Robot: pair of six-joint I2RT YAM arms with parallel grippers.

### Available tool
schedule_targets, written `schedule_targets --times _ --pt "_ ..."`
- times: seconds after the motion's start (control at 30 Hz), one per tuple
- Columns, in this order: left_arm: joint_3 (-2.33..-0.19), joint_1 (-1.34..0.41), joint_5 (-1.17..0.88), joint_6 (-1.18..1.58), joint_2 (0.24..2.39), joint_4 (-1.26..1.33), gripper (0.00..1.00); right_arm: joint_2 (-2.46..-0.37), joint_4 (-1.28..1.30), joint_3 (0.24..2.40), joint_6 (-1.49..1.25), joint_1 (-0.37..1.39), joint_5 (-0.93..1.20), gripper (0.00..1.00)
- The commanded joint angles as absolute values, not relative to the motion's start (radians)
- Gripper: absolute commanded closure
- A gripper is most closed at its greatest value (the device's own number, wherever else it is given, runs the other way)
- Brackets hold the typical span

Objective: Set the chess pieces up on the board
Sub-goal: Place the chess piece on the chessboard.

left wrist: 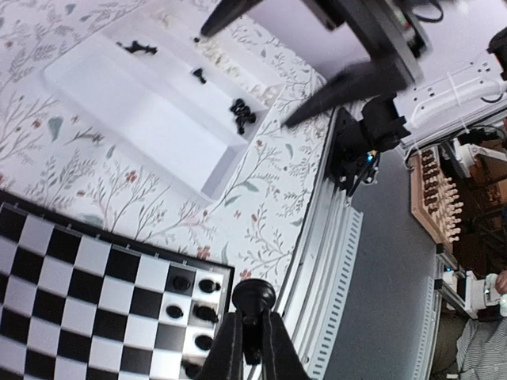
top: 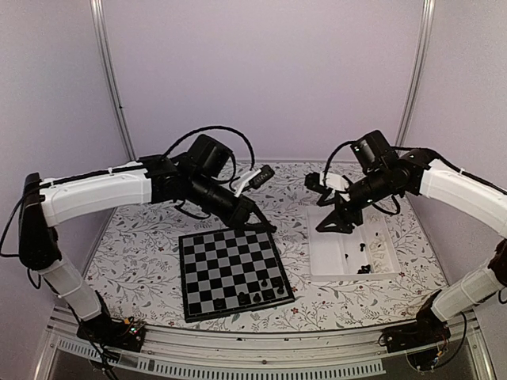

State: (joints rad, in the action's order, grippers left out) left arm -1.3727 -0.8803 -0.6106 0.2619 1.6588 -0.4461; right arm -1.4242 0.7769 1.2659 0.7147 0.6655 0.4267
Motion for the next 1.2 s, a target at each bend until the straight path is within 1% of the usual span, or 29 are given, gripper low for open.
schedule_targets --times 0.0,0.1,0.13,0.17,0.3,0.37,0.47,0.6,0.8,1.17 --pt "-1.392 -0.89 -0.396 0.227 1.511 -0.773 1.0 -1.309 0.695 1.148 0.709 0.485 0.523 0.19" --pt "-1.371 -0.915 -0.284 0.254 1.465 -0.911 1.0 -1.247 0.574 1.049 0.677 0.375 0.5 0.1" --pt "-1.363 -0.927 -0.248 0.264 1.454 -0.944 1.0 -1.233 0.527 1.018 0.65 0.341 0.482 0.03" --pt "-1.352 -0.943 -0.221 0.274 1.445 -0.975 1.0 -1.215 0.477 0.989 0.632 0.31 0.465 0.01" --pt "-1.303 -1.015 -0.134 0.308 1.433 -1.075 1.0 -1.19 0.301 0.889 0.516 0.199 0.423 0.01" --pt "-1.27 -1.046 -0.12 0.324 1.434 -1.099 1.0 -1.192 0.264 0.862 0.485 0.176 0.431 0.01" --pt "-1.228 -1.091 -0.085 0.346 1.432 -1.119 1.0 -1.222 0.29 0.882 0.489 0.174 0.423 0.01" --pt "-1.174 -1.117 -0.056 0.379 1.413 -1.124 1.0 -1.22 0.292 0.857 0.511 0.175 0.456 0.01" --pt "-1.086 -1.136 -0.103 0.4 1.403 -1.056 1.0 -1.2 0.311 0.828 0.543 0.174 0.487 0.01" --pt "-1.003 -1.144 -0.124 0.383 1.475 -0.927 1.0 -1.219 0.332 0.831 0.571 0.175 0.521 0.01"
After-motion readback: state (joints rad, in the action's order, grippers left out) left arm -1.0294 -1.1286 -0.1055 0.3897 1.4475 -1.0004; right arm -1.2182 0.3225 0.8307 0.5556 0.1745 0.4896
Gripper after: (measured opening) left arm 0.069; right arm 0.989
